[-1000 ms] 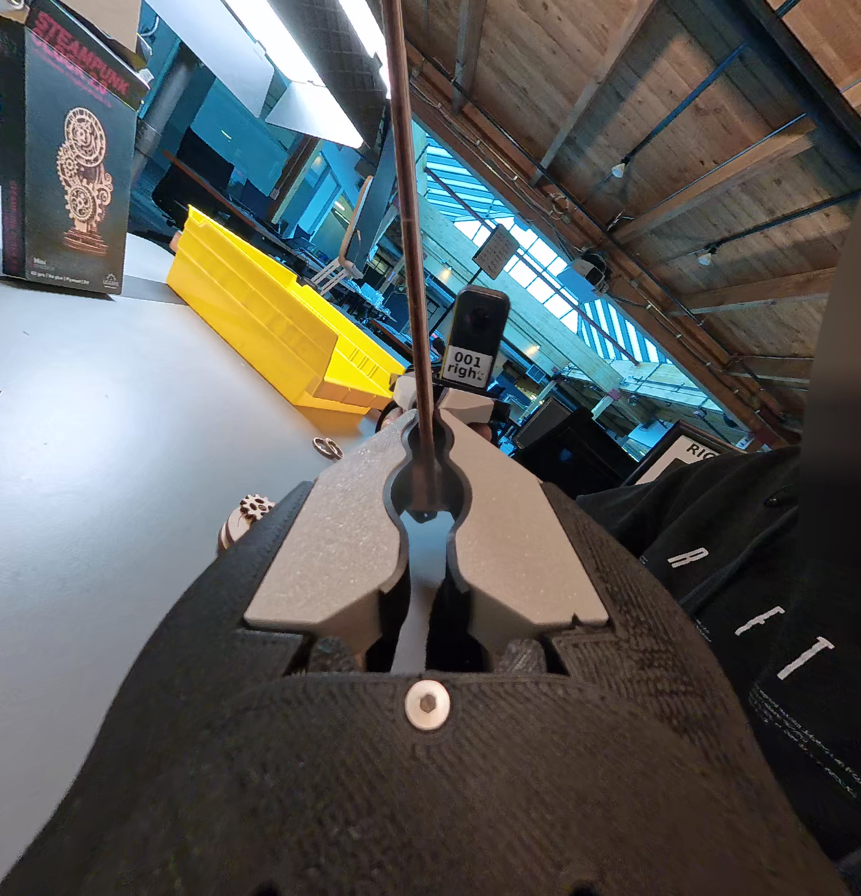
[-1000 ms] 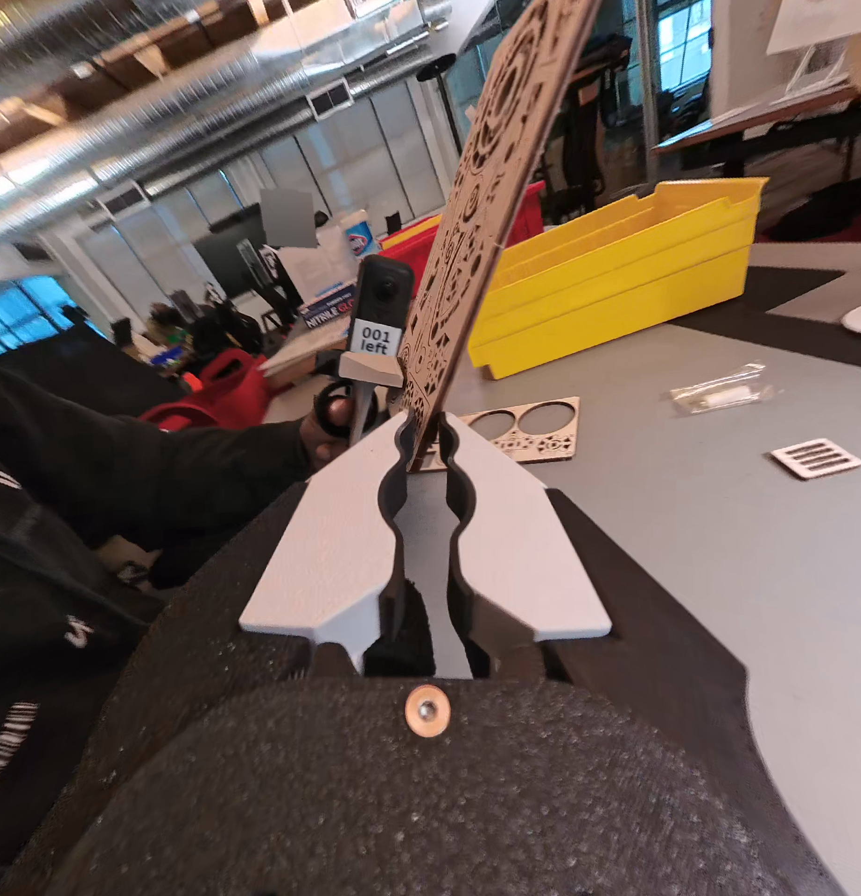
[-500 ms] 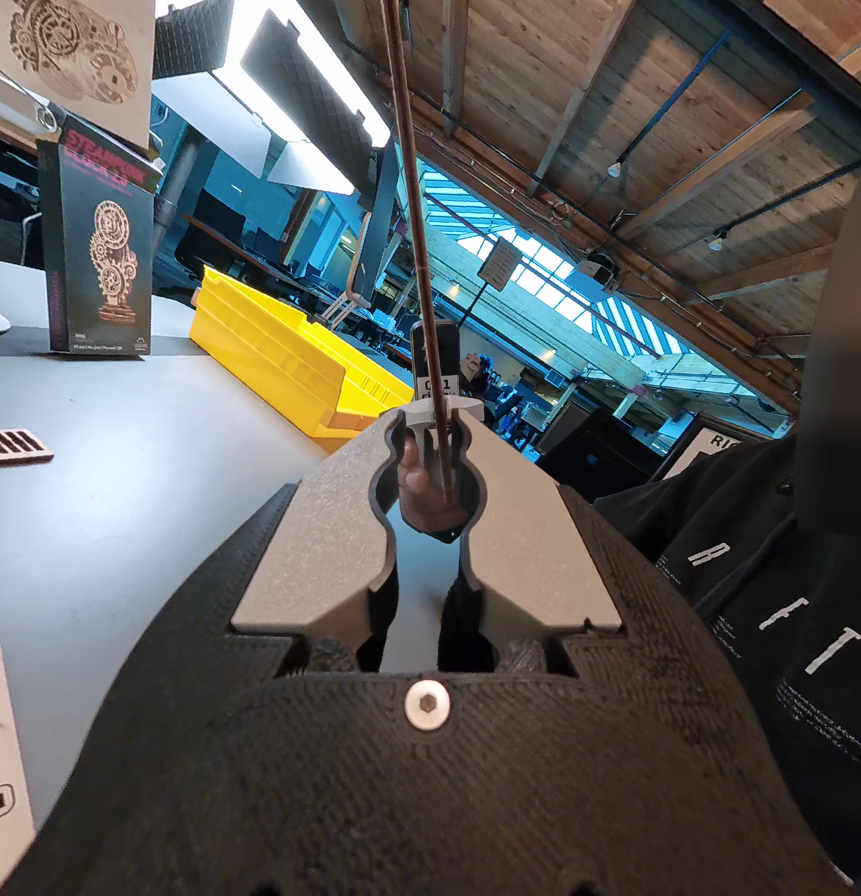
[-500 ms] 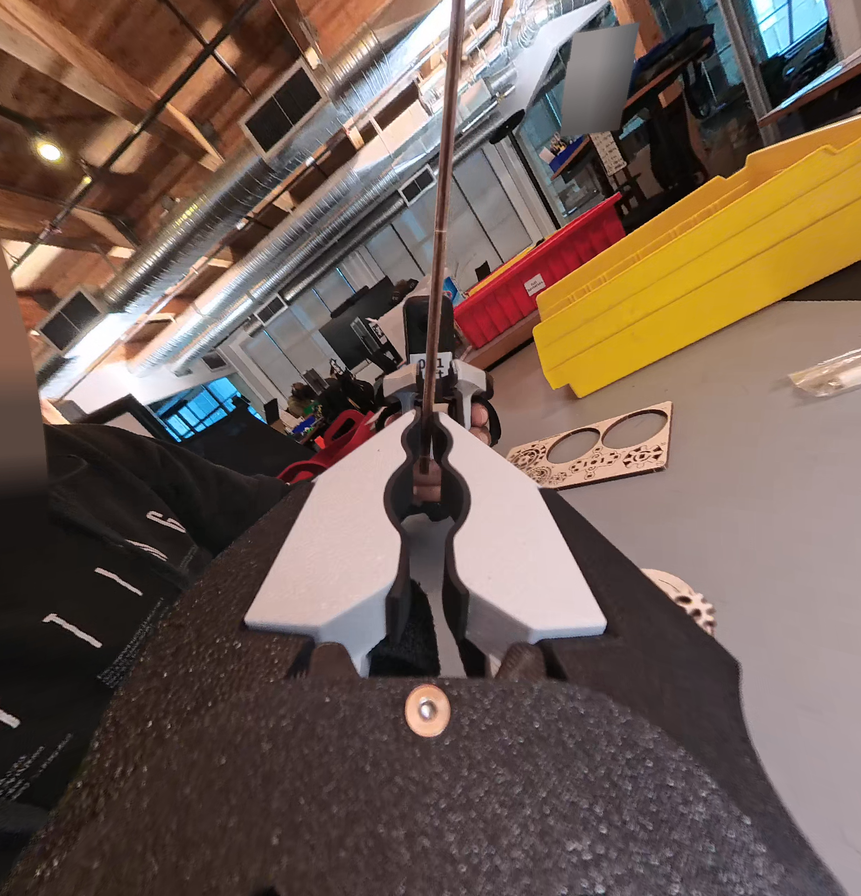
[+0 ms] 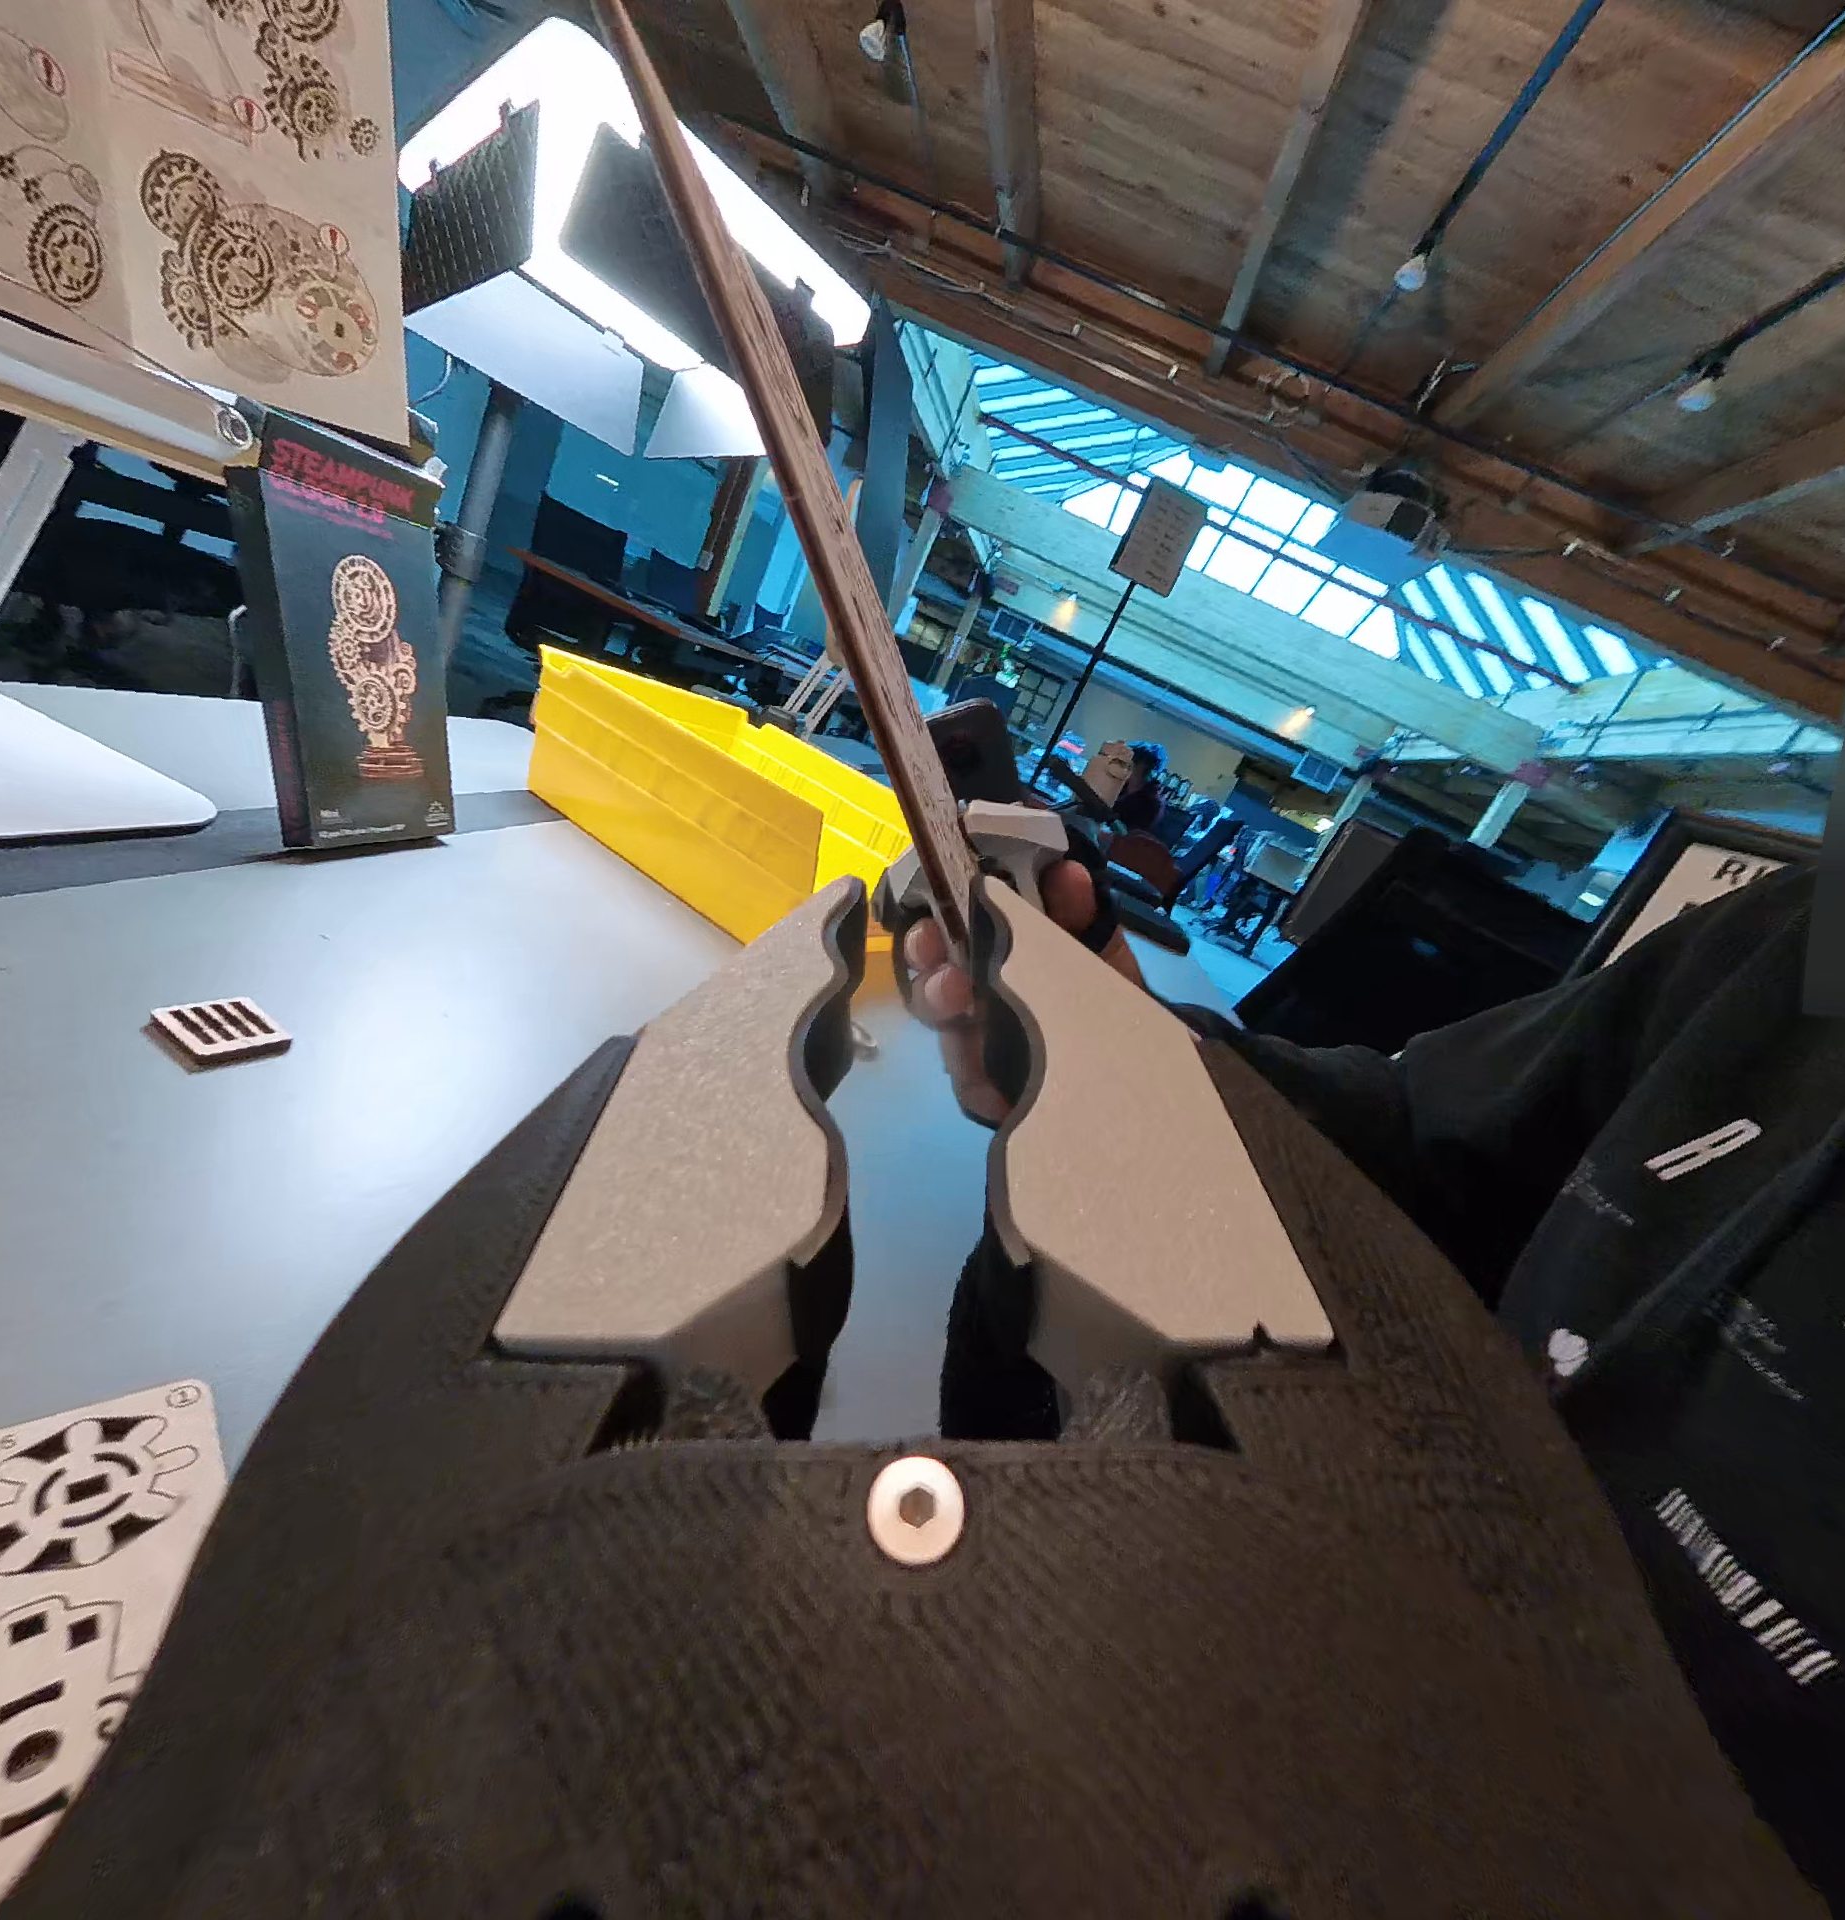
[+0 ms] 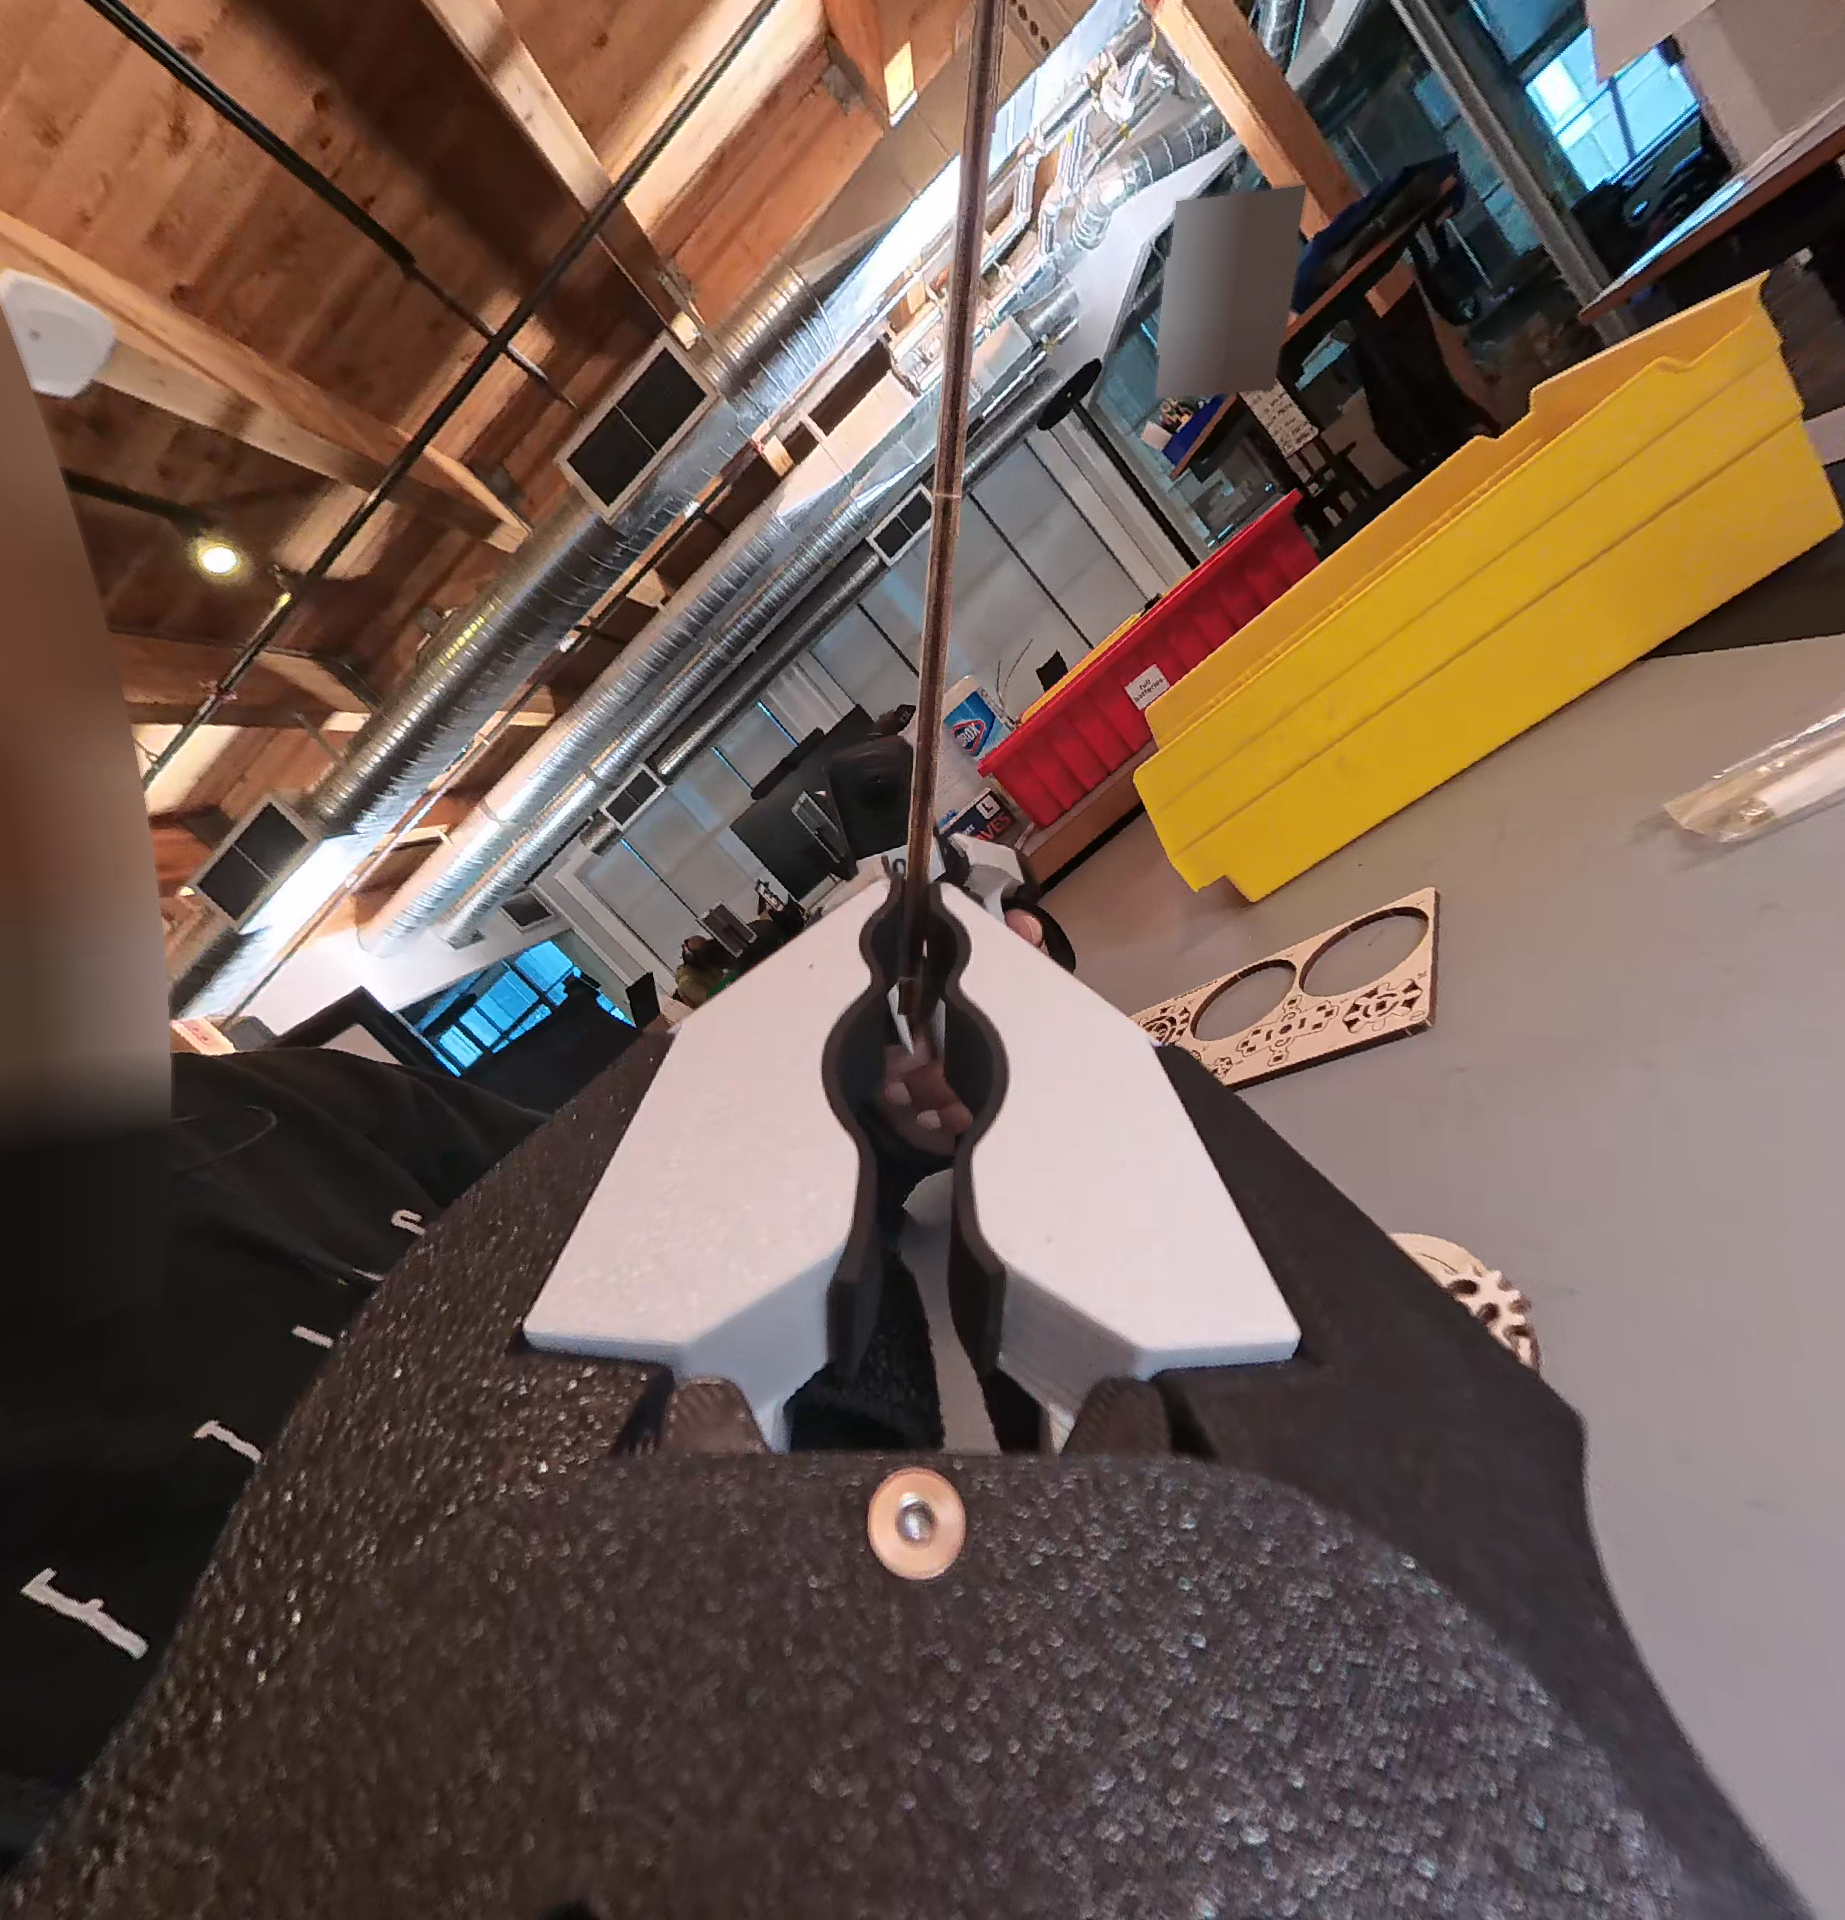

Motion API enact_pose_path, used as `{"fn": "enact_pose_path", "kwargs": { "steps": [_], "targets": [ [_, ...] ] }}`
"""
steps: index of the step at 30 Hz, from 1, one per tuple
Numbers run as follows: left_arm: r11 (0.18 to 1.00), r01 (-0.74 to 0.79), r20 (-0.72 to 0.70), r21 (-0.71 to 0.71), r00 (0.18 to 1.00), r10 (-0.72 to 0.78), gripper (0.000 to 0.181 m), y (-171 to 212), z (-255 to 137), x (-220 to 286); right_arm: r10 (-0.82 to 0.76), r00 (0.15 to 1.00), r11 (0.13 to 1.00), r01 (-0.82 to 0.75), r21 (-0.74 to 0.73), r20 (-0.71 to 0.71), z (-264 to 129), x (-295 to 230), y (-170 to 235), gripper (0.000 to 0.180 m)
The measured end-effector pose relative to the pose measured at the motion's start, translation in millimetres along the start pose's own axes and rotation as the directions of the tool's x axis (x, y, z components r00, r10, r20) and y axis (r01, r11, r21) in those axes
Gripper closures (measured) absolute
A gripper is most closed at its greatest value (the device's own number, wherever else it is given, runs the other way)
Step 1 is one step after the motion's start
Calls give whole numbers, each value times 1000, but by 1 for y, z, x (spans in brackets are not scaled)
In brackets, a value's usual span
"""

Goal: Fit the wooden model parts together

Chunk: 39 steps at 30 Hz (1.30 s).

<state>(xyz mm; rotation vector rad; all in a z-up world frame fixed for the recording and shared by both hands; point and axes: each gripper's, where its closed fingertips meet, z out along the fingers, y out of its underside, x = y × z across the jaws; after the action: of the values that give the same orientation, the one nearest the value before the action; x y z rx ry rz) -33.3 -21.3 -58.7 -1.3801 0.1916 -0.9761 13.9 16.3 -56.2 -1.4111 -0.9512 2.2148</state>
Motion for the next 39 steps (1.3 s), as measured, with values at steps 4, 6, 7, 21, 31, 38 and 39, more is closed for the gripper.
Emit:
{"fn": "enact_pose_path", "kwargs": {
  "steps": [4,6,7,21,31,38,39],
  "targets": [
    [987,-152,88,-57,984,157,161,6,0,-7,7,1000,1000,-7,8,-23,-1,5,-1,179],
    [964,-251,145,-86,954,261,158,6,0,-11,8,999,1000,-8,12,-40,-2,8,-1,179],
    [949,-298,168,-105,935,312,157,7,0,-12,9,999,1000,-8,17,-48,-2,10,-2,180],
    [787,-573,239,-229,750,617,172,11,3,-5,2,994,1000,1,28,-107,-6,22,-3,179],
    [785,-569,247,-245,746,618,181,13,6,-4,-8,995,1000,7,-11,-101,-3,23,5,179],
    [805,-549,338,-223,731,593,181,-2,-4,-15,-24,996,998,19,-64,-88,0,23,15,179],
    [804,-551,346,-222,727,593,181,-4,-5,-16,-27,996,997,21,-72,-86,0,23,16,179]
  ]
}}
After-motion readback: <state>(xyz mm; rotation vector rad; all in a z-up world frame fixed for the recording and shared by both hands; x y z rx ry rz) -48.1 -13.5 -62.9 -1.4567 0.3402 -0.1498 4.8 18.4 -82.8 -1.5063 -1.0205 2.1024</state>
